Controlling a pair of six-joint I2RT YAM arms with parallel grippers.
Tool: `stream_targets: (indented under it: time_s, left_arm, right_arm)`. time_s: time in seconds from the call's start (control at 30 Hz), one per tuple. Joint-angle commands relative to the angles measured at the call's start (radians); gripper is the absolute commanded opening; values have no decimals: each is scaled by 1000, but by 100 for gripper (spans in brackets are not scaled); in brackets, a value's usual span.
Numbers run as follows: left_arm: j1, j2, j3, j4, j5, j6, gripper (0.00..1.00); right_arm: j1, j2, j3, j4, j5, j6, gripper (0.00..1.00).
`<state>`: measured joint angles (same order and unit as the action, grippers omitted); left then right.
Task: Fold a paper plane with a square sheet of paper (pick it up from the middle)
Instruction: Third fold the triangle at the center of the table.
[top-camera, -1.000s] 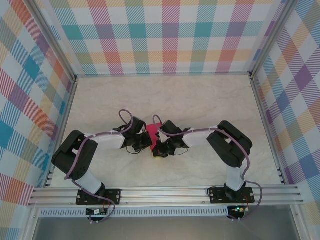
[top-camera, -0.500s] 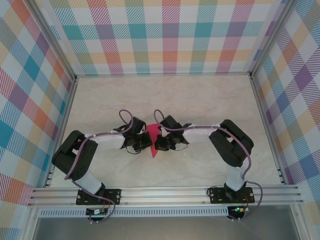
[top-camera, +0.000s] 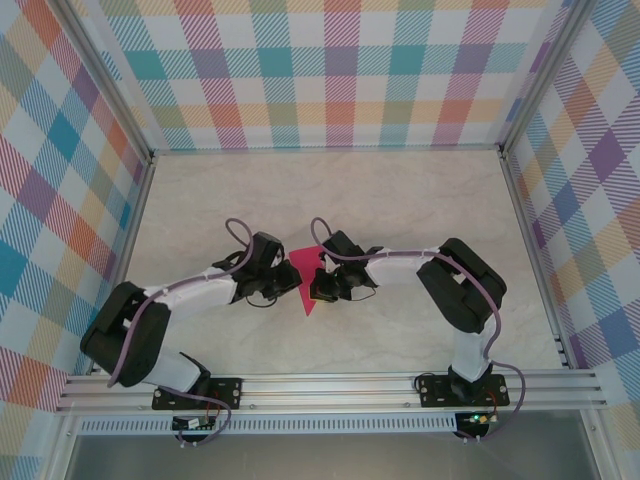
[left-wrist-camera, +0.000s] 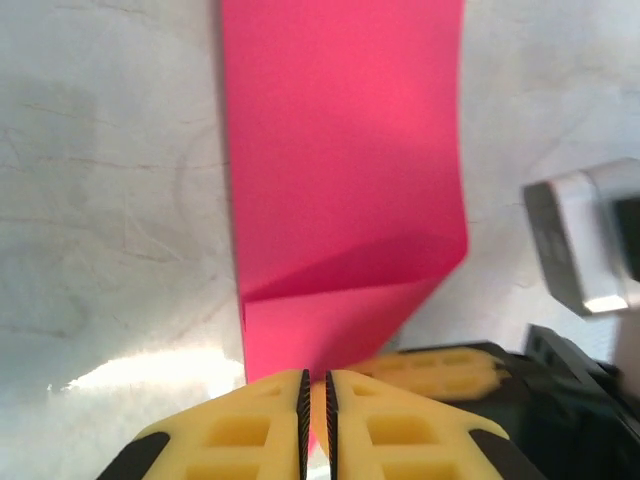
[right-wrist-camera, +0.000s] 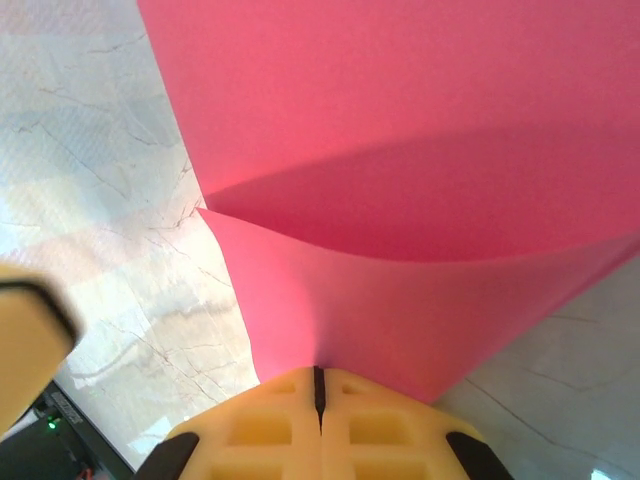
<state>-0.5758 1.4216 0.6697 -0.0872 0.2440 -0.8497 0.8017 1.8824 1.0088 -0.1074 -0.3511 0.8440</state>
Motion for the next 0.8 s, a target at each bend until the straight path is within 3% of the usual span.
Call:
stream_targets:
  time_s: [0.0,0.2,0.47,0.77]
  left_arm:
    - [-11,-63,-71,36,18,-60,15]
    - [-52,-83,-158,145,57,-139,8]
    - [-112,29,-163,272,76,-182,4]
    - [-137,106,-139,179,17,-179,0]
  right_arm:
    - [-9,5,-26,-17,60,89,3]
    - [-9,10,-32,31,46,177,3]
    - [-10,4,-38,39,35,172,3]
    - [-19,-2,-34,40,26,150,2]
